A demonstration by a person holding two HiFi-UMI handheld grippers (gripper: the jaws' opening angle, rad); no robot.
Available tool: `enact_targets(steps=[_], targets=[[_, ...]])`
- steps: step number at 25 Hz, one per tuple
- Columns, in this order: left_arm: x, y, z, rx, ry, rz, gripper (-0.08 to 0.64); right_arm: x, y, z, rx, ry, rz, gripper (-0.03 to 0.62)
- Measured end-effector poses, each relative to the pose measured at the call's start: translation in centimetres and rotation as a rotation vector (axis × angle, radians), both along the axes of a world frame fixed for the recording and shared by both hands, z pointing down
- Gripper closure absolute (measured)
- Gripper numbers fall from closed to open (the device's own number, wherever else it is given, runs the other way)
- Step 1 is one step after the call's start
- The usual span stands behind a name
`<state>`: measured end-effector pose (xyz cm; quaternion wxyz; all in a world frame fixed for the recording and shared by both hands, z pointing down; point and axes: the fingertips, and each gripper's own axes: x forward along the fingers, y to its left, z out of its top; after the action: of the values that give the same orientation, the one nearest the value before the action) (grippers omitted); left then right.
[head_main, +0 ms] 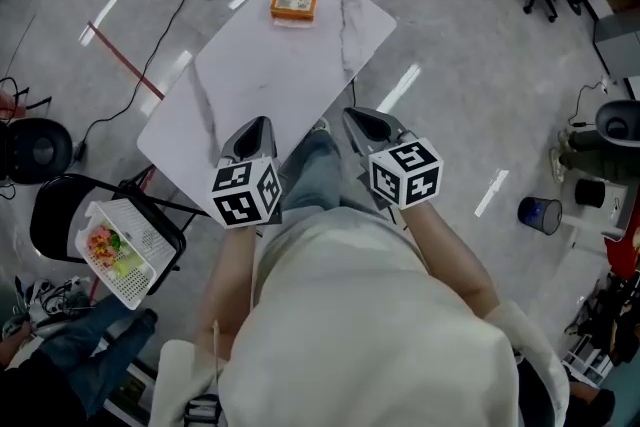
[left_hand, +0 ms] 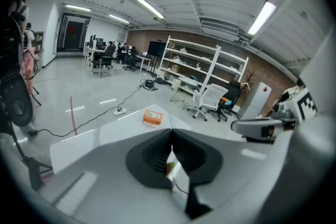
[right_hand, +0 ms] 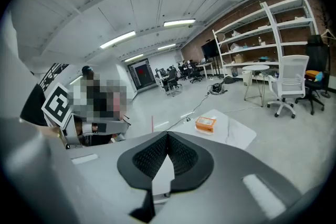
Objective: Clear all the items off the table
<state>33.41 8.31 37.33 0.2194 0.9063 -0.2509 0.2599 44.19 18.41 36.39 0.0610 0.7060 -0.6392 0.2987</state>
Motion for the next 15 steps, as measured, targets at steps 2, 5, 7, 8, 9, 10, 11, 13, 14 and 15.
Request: enact_targets(steps=[2,5,7,8,9,10,11,13,14,15], targets=[[0.8,-0.4,0.2,-0.003,0.002,0.003,0.552,0.8,-0.2,0.4,-0.008,-0.007,0.007,0.594],[2.0,-1.4,0.5,-0.011,0.008,-0.01,0.552,2.0,-1.0,0.9,-0.022,-0.009,0.006,0.594],[2.9,-2.2,0.8,-0.017,0.008,-0.019,0.552,2.8,-1.7,1.4,-0.033,-0.008,0.0,0.594],[3.2,-2.6,1.1,-0.02,0.008,-0.025,0.552,3.2,-2.2,1.6,-0.038,-0.006,-0.005,0.594],[3.6,-3.2,1.2,-0.024,0.008,-0.032,0.552,3.6,-2.7,1.8,-0.043,-0.002,-0.012,0.594],[4.0,-3.7,1.4,-0.027,0.009,-0.04,0.552,4.1,-3.3,1.9,-0.049,0.006,-0.021,0.594],[4.4,-4.3,1.5,-0.028,0.009,-0.048,0.552,4.6,-3.9,1.9,-0.053,0.014,-0.028,0.594],[5.3,-5.5,1.7,-0.029,0.005,-0.06,0.552,5.8,-5.2,2.0,-0.061,0.03,-0.041,0.594],[5.8,-6.0,1.8,-0.03,0.002,-0.064,0.552,6.4,-5.9,1.9,-0.064,0.036,-0.046,0.594],[6.3,-6.6,1.9,-0.03,-0.002,-0.067,0.552,7.1,-6.6,1.9,-0.066,0.041,-0.051,0.594]])
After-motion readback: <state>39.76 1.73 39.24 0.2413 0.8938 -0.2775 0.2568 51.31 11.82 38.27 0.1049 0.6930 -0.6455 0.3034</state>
